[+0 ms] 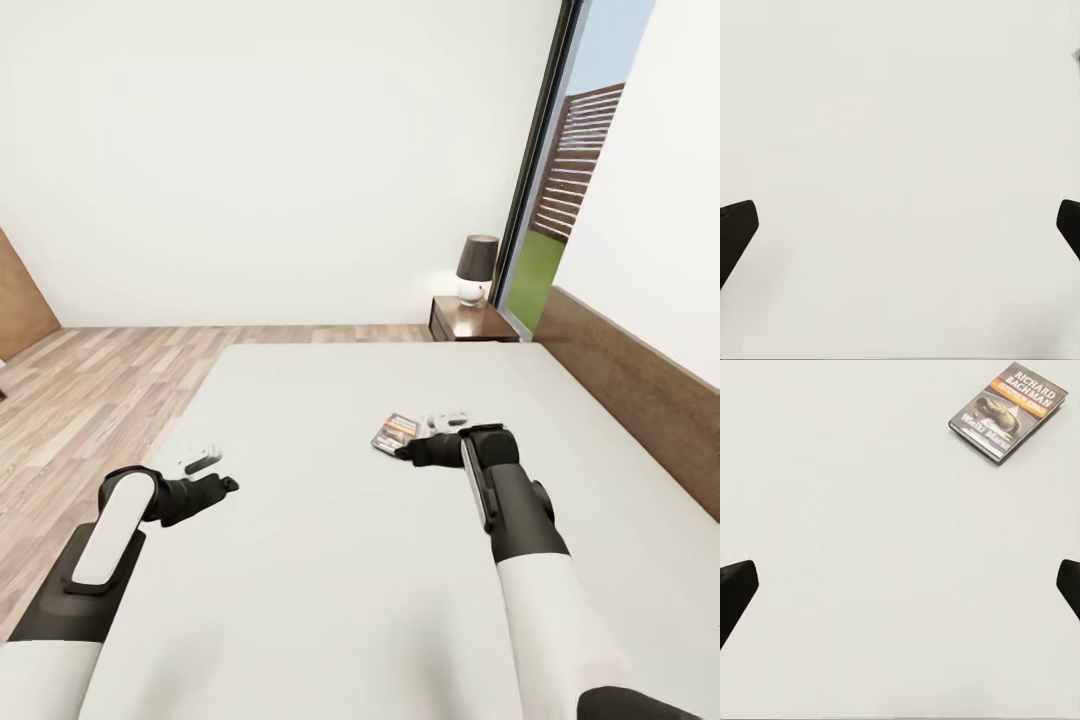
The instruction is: In the bedroom, move the book from the bed onto either nightstand, and place the two sandals side by side next to the bed.
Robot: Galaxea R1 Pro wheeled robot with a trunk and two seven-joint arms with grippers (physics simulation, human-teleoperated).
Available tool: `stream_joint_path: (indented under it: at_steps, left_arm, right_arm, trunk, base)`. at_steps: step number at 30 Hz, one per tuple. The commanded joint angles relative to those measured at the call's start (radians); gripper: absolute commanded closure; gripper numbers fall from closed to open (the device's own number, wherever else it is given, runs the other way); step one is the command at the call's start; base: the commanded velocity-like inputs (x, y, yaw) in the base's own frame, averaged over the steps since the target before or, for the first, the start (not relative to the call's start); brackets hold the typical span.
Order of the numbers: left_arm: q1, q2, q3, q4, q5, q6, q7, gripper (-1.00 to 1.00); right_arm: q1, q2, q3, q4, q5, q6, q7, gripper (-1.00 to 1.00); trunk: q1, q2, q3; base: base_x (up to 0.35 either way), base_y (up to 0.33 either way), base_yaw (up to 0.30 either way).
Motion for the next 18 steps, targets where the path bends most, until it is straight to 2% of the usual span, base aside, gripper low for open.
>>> stream_joint_path:
  at_steps: [1,4,6,8,12,13,14,18]
  left_arm:
    - [-0.001,0.0,0.0,0.004,0.011,0.002,0.01,-1.0]
    - [-0.001,0.0,0.0,0.011,0.011,0.001,0.01,-1.0]
    - [-0.001,-0.001,0.0,0.018,0.01,0.0,0.01,-1.0]
    - [-0.001,-0.001,0.0,0.021,0.01,0.0,0.01,-1.0]
    - [-0.001,-0.001,0.0,0.03,0.01,-0.002,0.01,-1.0]
    - [-0.001,-0.001,0.0,0.032,0.01,-0.003,0.01,-1.0]
    - [-0.001,-0.001,0.0,0.035,0.01,-0.005,0.009,-1.0]
    - [-0.001,-0.002,0.0,0.037,0.01,-0.005,0.009,-1.0]
  right_arm:
    - [-0.016,0.001,-0.006,0.033,0.007,-0.007,0.003,-1.0]
    - [-0.038,0.001,-0.011,0.088,0.004,-0.032,-0.017,-1.0]
    - [-0.057,0.001,-0.017,0.144,-0.001,-0.095,-0.071,-1.0]
    - [-0.061,0.001,-0.018,0.157,-0.002,-0.121,-0.095,-1.0]
    - [-0.07,0.001,-0.019,0.193,-0.014,-0.208,-0.192,-1.0]
    - [-0.071,0.001,-0.019,0.201,-0.024,-0.222,-0.209,-1.0]
    - [-0.074,0.001,-0.017,0.219,-0.063,-0.251,-0.243,-1.0]
    - [-0.075,0.001,-0.015,0.228,-0.098,-0.265,-0.263,-1.0]
  trunk:
    - [-0.004,0.006,0.002]
    - [-0.015,0.027,0.011]
    - [-0.023,0.041,0.018]
    - [-0.031,0.055,0.024]
    - [-0.046,0.083,0.037]
    - [-0.05,0.09,0.04]
    - [-0.054,0.097,0.043]
    - [-0.069,0.125,0.055]
  base:
    - [0.0,0.0,-0.008]
    - [0.0,0.0,-0.006]
    - [0.0,0.0,-0.003]
    - [0.0,0.0,-0.002]
    - [0.0,0.0,-0.001]
    - [0.0,0.0,0.0]
    - [0.0,0.0,0.0]
    - [0.0,0.0,0.0]
